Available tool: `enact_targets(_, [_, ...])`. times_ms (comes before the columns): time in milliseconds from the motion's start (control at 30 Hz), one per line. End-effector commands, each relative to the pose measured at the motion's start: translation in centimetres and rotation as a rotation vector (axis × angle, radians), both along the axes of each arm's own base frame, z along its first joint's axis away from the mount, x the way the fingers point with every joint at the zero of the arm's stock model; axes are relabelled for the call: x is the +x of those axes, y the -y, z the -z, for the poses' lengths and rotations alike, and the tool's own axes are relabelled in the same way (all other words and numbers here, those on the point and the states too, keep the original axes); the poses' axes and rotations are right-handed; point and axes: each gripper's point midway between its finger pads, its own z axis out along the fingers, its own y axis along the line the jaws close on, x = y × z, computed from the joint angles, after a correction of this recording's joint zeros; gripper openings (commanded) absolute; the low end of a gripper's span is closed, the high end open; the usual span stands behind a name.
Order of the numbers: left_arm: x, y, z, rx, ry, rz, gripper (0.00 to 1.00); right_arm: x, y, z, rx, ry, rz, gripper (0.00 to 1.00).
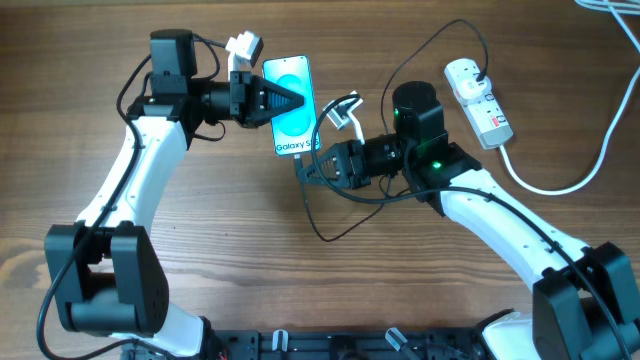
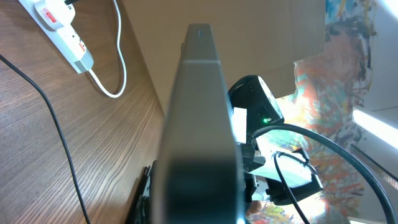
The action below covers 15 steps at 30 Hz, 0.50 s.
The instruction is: Plug charger to phone and switch on socket
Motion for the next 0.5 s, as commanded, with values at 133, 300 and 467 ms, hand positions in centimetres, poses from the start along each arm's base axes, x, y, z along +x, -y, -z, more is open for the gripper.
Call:
enact_targets(133, [-0.62,0.01,-0.95,-0.029,0.039,0.032,0.04,0.63,0.00,0.41,-0.010,-0.009,0.022,0.04])
enact_targets(300, [-0.62,0.01,-0.95,-0.029,0.038,0.032,0.04,0.65,-0.01,0.41,-0.010,-0.008,0.023,0.04])
enact_targets(467, [-0.62,0.01,-0.95,-0.029,0.038,0.032,0.04,1.01,0.26,0.42,-0.013,-0.021,0.037,0.04])
